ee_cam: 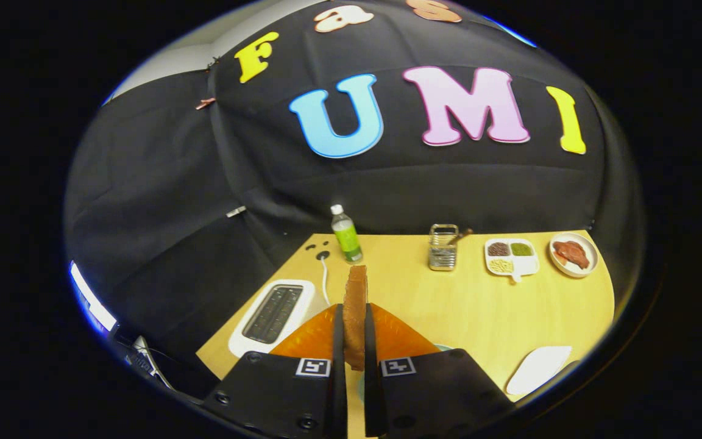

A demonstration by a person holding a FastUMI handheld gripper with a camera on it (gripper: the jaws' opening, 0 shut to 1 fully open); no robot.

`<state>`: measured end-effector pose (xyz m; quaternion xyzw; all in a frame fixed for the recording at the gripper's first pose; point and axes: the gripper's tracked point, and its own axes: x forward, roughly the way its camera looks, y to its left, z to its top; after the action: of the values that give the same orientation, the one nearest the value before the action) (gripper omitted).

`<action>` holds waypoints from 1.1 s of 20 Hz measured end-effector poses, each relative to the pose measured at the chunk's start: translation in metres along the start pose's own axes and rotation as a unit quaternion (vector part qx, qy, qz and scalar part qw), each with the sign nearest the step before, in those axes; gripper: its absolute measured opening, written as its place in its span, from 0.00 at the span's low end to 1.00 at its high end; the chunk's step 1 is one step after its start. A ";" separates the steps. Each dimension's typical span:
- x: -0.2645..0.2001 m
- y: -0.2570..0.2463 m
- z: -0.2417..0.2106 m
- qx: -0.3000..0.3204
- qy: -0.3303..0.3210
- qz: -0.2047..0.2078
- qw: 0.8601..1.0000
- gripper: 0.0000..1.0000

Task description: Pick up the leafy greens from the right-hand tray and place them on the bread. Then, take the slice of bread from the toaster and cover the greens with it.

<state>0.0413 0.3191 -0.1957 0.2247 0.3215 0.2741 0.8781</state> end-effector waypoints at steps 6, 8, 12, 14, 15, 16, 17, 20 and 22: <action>0.002 -0.049 -0.063 0.058 0.039 -0.055 0.996 0.15; 0.004 -0.051 -0.079 0.085 0.046 -0.057 0.994 0.16; 0.014 -0.046 -0.101 0.171 0.047 -0.046 0.983 0.15; 0.020 -0.052 -0.113 0.200 0.044 -0.050 0.978 0.15; 0.022 -0.058 -0.121 0.210 0.046 -0.057 0.975 0.15; 0.021 -0.068 -0.127 0.222 0.046 -0.067 0.972 0.16; 0.022 -0.079 -0.136 0.230 0.051 -0.084 0.968 0.15; 0.019 -0.099 -0.169 0.224 0.079 -0.111 0.965 0.16; 0.018 -0.107 -0.180 0.186 0.092 -0.114 0.971 0.16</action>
<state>-0.0347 0.2899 -0.3895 0.3196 0.4701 0.1267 0.8129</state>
